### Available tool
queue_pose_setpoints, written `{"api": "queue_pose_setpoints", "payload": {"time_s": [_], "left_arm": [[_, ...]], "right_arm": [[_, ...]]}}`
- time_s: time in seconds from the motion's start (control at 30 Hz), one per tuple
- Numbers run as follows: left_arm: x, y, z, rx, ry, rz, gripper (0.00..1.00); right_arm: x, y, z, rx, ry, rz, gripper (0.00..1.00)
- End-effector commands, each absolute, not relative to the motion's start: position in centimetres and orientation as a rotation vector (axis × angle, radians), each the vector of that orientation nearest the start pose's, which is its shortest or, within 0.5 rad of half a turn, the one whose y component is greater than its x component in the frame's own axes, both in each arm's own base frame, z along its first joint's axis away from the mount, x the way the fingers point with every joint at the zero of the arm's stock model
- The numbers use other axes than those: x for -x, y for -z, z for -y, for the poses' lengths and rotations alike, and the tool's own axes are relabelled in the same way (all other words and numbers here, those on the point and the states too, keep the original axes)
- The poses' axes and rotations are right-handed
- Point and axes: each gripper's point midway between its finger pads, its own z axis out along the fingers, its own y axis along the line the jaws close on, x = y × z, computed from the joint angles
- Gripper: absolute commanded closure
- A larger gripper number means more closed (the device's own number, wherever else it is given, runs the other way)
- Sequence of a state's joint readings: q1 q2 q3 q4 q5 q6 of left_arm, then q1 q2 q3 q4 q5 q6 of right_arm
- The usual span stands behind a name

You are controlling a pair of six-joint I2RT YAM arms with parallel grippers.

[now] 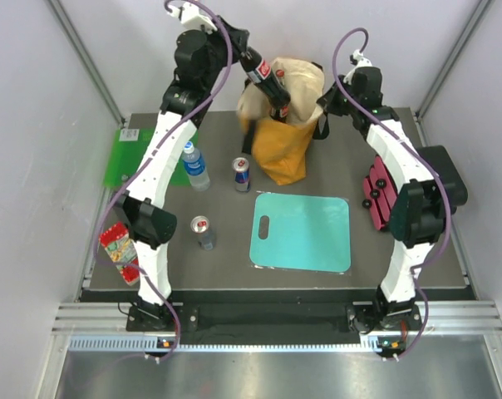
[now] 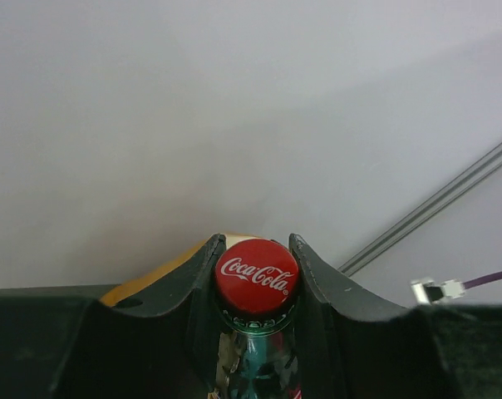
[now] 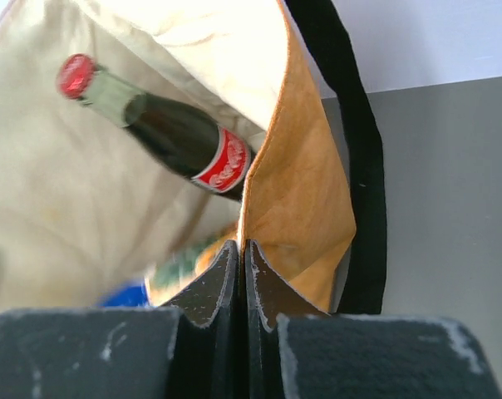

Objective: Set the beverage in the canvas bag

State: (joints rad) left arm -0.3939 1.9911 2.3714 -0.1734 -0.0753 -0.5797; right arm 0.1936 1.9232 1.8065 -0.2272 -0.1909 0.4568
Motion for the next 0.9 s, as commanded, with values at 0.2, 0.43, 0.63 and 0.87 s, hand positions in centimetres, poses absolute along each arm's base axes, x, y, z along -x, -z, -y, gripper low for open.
{"api": "queue_pose_setpoints", "payload": {"time_s": [0.2, 0.43, 0.63, 0.87], "left_arm": [[-54.8, -55.6, 23.6, 0.113, 0.709, -1.174, 1.0], [-57.2, -51.2, 24.7, 0.031, 0.563, -1.255, 1.0], [-58.3, -48.0, 24.5, -0.023, 0.452, -1.303, 1.0], [-59.6, -46.8, 24.2, -0.066, 0.345, -1.291, 1.0]], "right_arm": [[-50.8, -38.9, -20.1, 0.025, -0.847, -1.704, 1.0], [-50.0, -38.7, -19.9, 0.025, -0.826, -1.703, 1.0], [-51.6, -36.7, -18.3, -0.037, -0.752, -1.75, 1.0], [-54.0, -34.1, -16.2, -0.137, -0.711, -1.798, 1.0]]}}
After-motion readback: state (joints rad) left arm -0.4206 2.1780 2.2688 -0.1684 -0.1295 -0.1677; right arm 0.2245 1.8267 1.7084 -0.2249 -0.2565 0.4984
